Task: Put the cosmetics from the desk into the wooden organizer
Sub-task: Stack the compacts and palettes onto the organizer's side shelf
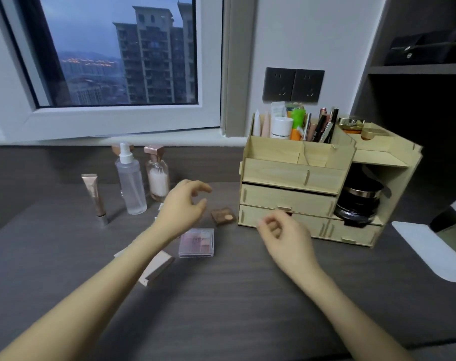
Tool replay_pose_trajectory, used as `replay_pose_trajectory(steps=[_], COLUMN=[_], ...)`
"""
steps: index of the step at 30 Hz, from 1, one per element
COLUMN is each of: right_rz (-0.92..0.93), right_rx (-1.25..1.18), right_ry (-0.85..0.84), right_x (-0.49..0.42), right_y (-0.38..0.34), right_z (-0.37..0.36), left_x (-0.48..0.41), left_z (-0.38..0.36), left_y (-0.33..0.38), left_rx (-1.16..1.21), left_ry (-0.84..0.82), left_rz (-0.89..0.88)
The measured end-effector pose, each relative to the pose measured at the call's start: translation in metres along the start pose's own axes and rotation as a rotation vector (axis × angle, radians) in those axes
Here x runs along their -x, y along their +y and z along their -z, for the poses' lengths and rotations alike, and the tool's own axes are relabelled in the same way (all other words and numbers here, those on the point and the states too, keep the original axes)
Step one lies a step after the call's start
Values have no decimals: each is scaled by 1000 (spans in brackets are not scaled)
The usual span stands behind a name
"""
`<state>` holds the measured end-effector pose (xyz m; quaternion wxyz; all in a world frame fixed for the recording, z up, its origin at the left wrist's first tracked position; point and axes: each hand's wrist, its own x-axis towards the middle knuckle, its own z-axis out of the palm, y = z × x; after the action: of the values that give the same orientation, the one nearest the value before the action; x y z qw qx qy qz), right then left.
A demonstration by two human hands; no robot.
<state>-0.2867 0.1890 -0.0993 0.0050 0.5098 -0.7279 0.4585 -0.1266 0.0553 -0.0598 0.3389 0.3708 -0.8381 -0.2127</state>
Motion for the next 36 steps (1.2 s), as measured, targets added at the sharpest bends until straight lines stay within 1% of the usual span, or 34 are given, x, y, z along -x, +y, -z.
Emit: replay_pose_trajectory(steps=[2, 4, 6, 10, 12, 13, 14, 17, 18, 19, 20, 23, 27, 31, 35, 36], right_rz=[50, 132, 178, 165, 192, 198, 197, 163, 141, 119, 102, 83, 102, 81, 44, 43], right_rx=[83, 164, 213, 290, 321, 322, 313, 249, 208, 159, 111, 18, 29, 51, 74, 91], right_ry=[-257, -429, -521, -639, -631, -618, -610, -588, -574, -559, -543, -511, -511, -477, -452, -442], right_x=[3, -2, -9, -18, -21, -21, -21, -20, -19, -18, -17, -12, -6, -3, 3, 4], right_y=[-13, -18, -24, -26, -23, -21, -19, -11, -10, -9, -9, -13, -13, -1, 13, 17], right_z=[-23, -46, -66, -95, -99, -99, -98, -91, -87, -84, -81, -72, -59, -46, -27, -22], left_x=[7, 15, 23, 30, 32, 33, 37, 45, 48, 50, 51, 50, 50, 47, 49, 49], left_z=[16, 29, 39, 47, 50, 52, 55, 64, 67, 69, 71, 70, 57, 50, 46, 46], left_y=[-17, -30, -40, -52, -55, -57, -58, -67, -71, -73, -76, -84, -82, -78, -70, -66], left_rx=[-33, -75, -106, -135, -173, -208, -257, -472, -494, -467, -404, -240, -299, -182, -125, -109], left_ry=[27, 41, 49, 72, 71, 42, -36, -465, -561, -612, -621, -543, -577, -647, -663, -646], left_rz=[69, 116, 141, 176, 215, 235, 252, 275, 310, 367, 424, 544, 604, 672, 734, 743])
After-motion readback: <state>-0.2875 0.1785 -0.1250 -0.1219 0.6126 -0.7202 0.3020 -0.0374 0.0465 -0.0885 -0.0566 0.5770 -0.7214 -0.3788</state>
